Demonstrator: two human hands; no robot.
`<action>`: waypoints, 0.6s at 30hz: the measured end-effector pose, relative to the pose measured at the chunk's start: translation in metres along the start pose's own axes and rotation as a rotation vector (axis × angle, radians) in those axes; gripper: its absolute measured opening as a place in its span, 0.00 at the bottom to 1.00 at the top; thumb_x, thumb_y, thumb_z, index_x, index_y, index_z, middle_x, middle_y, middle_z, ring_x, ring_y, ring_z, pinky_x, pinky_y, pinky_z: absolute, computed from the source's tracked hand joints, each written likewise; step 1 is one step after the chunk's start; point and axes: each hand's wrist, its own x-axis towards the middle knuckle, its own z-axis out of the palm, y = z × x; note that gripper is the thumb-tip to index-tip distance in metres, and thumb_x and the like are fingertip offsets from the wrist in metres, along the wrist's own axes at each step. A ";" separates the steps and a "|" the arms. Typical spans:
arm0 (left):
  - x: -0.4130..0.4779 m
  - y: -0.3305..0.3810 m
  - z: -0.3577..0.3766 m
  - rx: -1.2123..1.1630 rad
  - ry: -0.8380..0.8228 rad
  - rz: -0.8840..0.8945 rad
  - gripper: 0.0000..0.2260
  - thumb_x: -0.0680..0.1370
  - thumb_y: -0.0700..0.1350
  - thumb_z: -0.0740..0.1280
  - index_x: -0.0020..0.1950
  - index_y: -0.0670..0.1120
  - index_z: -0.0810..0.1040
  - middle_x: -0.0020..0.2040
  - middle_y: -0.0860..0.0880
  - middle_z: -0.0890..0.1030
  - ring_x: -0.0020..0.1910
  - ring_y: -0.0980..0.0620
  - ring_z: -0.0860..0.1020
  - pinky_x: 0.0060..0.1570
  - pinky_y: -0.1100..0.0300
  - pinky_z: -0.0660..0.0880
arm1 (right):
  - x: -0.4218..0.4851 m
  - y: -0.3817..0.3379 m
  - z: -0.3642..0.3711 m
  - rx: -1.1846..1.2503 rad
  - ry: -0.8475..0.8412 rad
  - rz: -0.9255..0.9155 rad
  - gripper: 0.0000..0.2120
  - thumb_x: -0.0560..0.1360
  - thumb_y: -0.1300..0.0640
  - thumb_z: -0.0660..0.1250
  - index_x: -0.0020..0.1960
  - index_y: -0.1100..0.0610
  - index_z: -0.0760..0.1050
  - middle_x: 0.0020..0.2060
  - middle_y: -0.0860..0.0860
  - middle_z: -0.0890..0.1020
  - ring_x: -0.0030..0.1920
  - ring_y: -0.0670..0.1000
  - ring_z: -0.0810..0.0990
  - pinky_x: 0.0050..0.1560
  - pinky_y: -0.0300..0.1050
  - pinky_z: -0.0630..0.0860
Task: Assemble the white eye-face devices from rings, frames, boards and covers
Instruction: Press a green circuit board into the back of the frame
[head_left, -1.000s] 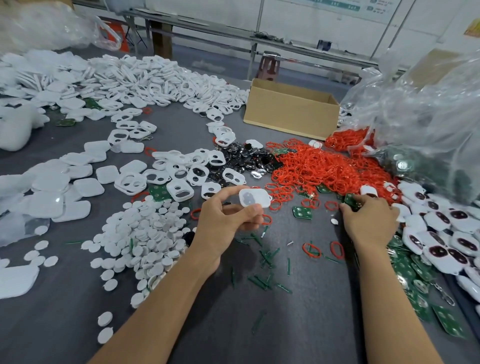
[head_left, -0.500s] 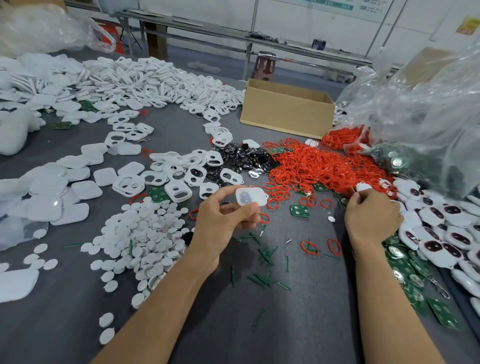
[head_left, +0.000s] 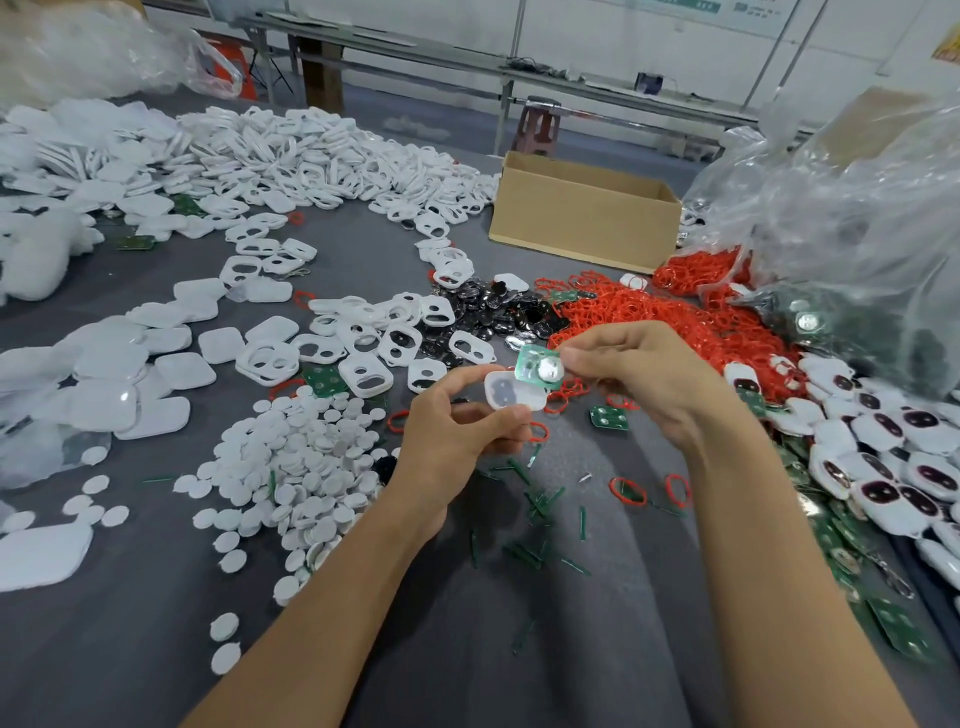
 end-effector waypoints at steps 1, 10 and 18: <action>0.000 0.000 0.000 -0.001 0.001 0.006 0.17 0.71 0.35 0.75 0.57 0.46 0.79 0.39 0.41 0.85 0.36 0.49 0.84 0.36 0.60 0.80 | 0.001 0.001 0.006 -0.014 -0.008 -0.001 0.03 0.72 0.66 0.71 0.41 0.60 0.81 0.27 0.48 0.81 0.26 0.40 0.76 0.28 0.29 0.69; 0.000 -0.001 0.001 0.041 -0.032 0.037 0.17 0.70 0.35 0.75 0.57 0.46 0.78 0.40 0.42 0.86 0.35 0.48 0.84 0.37 0.59 0.82 | 0.005 0.008 0.017 -0.125 -0.044 -0.012 0.07 0.71 0.65 0.72 0.39 0.56 0.83 0.26 0.47 0.82 0.28 0.40 0.76 0.32 0.28 0.70; 0.000 -0.001 0.001 0.030 -0.037 0.039 0.16 0.71 0.33 0.74 0.56 0.45 0.79 0.40 0.42 0.86 0.34 0.49 0.84 0.36 0.60 0.81 | 0.008 0.011 0.018 -0.187 0.016 -0.061 0.07 0.70 0.63 0.74 0.36 0.53 0.82 0.27 0.49 0.82 0.27 0.41 0.77 0.33 0.30 0.72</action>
